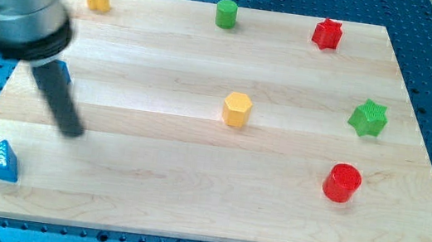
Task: Move the hexagon and red circle parallel to each other
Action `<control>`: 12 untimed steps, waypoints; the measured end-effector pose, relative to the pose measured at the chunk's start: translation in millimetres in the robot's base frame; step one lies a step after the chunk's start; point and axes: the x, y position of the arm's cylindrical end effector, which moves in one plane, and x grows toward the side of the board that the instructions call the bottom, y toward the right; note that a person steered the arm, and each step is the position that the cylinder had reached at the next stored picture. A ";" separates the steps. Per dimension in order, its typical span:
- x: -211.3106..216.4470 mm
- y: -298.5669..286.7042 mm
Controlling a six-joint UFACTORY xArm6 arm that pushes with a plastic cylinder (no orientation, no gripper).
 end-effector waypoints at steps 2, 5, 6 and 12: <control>-90.6 147.9; 42.6 176.1; -9.9 205.2; 29.5 342.1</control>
